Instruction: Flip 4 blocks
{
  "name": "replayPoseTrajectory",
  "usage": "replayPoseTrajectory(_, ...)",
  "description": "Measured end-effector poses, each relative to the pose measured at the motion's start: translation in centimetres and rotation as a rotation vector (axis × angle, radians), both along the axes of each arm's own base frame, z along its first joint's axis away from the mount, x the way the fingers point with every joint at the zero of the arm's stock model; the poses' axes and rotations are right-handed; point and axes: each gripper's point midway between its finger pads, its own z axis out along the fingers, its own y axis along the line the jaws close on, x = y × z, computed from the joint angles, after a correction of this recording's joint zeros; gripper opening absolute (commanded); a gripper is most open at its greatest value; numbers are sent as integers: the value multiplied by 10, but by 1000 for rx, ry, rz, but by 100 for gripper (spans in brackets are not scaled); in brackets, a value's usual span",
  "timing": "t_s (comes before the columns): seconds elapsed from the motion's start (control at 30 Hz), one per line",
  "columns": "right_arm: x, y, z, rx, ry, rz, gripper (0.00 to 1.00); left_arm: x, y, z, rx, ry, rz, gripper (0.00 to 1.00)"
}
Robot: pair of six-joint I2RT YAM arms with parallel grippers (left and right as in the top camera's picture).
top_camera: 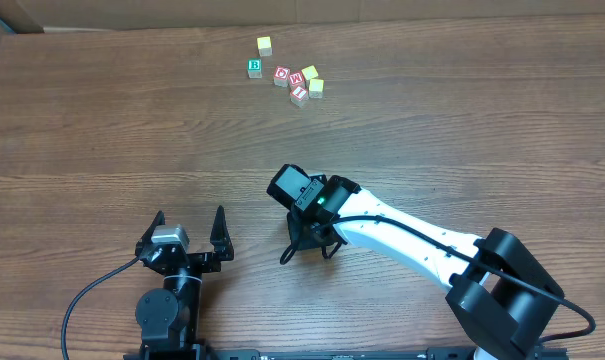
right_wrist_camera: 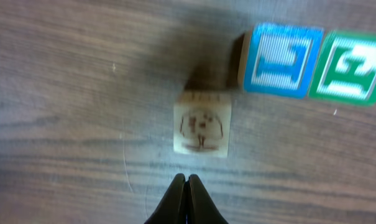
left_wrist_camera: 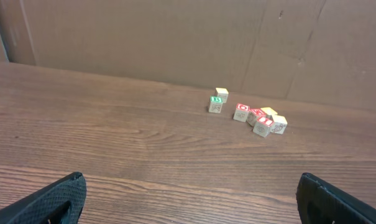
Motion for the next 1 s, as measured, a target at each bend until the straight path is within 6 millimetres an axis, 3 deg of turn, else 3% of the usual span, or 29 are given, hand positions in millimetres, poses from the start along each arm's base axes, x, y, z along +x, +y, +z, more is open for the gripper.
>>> replayPoseTrajectory(0.2,-2,5,-5,33,8,0,4,0,0,0,0,0,0,100)
replayPoseTrajectory(0.43,-12,-6,-32,24,27,-16,4,0,0,0,0,0,0,100)
replayPoseTrajectory(1.0,13,-8,-30,-1,-103,-44,7,0,0,0,0,0,0,100)
